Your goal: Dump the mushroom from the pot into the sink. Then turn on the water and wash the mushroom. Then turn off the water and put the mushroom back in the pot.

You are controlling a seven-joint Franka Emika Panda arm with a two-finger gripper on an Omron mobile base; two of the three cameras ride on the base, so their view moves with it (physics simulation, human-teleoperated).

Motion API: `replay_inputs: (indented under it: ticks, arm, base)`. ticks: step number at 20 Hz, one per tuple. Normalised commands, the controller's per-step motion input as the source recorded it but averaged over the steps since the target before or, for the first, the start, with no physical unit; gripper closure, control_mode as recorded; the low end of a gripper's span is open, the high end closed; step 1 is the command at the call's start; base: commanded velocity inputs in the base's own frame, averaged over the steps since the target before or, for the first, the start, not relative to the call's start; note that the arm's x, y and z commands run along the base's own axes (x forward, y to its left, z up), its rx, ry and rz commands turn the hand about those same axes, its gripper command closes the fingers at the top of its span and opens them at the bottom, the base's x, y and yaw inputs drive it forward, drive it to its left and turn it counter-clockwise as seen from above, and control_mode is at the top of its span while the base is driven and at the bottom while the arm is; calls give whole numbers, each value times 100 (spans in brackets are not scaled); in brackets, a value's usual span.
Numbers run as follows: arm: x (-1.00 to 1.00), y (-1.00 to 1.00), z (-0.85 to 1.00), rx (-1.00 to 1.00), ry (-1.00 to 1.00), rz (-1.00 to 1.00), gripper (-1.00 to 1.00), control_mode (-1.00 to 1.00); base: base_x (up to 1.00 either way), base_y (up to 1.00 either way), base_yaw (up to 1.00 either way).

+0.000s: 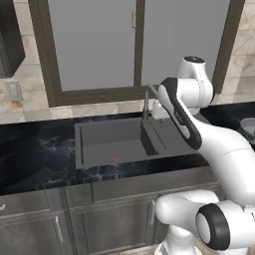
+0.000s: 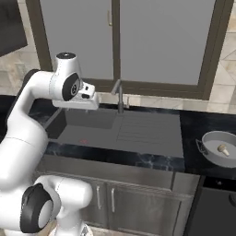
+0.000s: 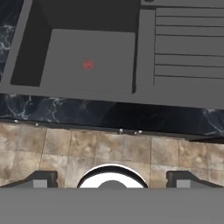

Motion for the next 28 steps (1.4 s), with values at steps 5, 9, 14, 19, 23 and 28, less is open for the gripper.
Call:
replay_inputs:
  ticks: [5,9,14,19,23,28]
  arm:
    - [0,0,0,0,0,0,-100,100]
    - [0,0,0,0,0,0,-100,100]
    - [0,0,0,0,0,0,-100,100]
    - [0,0,0,0,0,0,-100,100]
    - [0,0,0,0,0,0,-100,100]
    - [0,0,0,0,0,0,-100,100]
  base:
    - [12,-63,0]
    - [29,-52,0]
    - [54,-45,0]
    - [69,-46,0]
    - [65,-46,0]
    - [75,-28,0]
